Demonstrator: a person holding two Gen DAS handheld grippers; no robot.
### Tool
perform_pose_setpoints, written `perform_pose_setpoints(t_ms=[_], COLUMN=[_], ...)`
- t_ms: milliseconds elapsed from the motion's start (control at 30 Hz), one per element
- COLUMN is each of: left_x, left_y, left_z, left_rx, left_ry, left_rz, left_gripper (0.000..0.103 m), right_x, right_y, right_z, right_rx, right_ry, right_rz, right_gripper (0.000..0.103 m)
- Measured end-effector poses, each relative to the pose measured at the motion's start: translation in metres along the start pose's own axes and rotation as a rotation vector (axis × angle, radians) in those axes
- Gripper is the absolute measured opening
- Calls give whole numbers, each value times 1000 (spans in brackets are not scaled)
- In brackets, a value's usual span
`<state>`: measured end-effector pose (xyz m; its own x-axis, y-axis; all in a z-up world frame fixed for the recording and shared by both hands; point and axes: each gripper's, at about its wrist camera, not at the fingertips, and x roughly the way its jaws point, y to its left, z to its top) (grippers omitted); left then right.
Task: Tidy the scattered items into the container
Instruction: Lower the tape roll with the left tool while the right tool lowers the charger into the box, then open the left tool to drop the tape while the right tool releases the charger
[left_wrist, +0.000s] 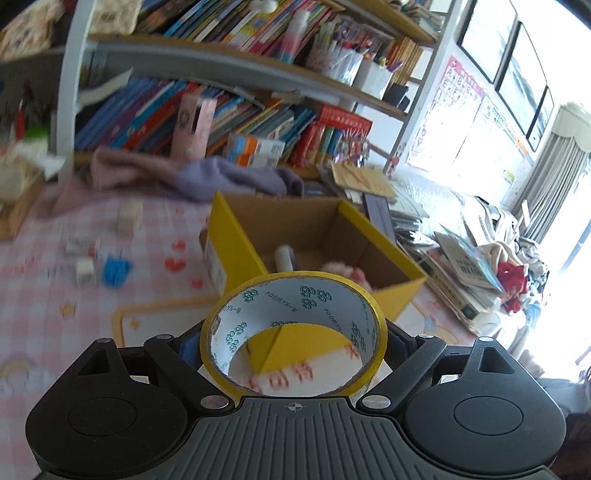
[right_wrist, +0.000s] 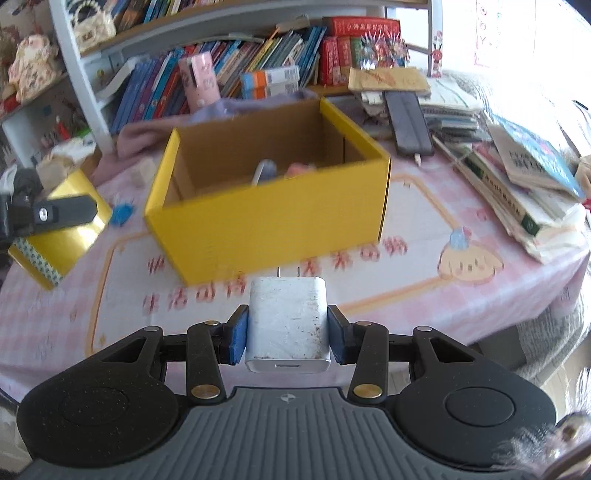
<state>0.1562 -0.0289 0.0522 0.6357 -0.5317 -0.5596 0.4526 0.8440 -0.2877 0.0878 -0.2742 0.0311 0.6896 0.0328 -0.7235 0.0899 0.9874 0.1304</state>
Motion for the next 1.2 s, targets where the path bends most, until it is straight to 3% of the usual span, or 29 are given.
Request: perform_pose_setpoints(t_ms=[267, 600, 767, 933, 1067, 1200], left_x=[33, 93, 134, 172, 189, 190], left_y=[-21, -48, -63, -71, -68, -66], left_z=[36, 57, 54, 47, 42, 41], left_rx=[63, 144, 265, 345, 329, 295], left_ry=[-39, -9, 40, 153, 237, 251], left_rz=[47, 130, 209, 240, 226, 202], left_gripper=[91, 91, 91, 92, 92, 92], right_x=[11, 67, 128, 184, 213, 224], right_y=[-21, -42, -38, -21, -14, -12], right_z=[68, 143, 172, 186, 191, 189], right_rx=[-61, -107, -152, -219, -242, -261], right_ry=[-121, -133, -36, 84, 161, 189], right_rz=[37, 179, 237, 241, 239, 236], right_gripper=[41, 41, 41, 41, 41, 41])
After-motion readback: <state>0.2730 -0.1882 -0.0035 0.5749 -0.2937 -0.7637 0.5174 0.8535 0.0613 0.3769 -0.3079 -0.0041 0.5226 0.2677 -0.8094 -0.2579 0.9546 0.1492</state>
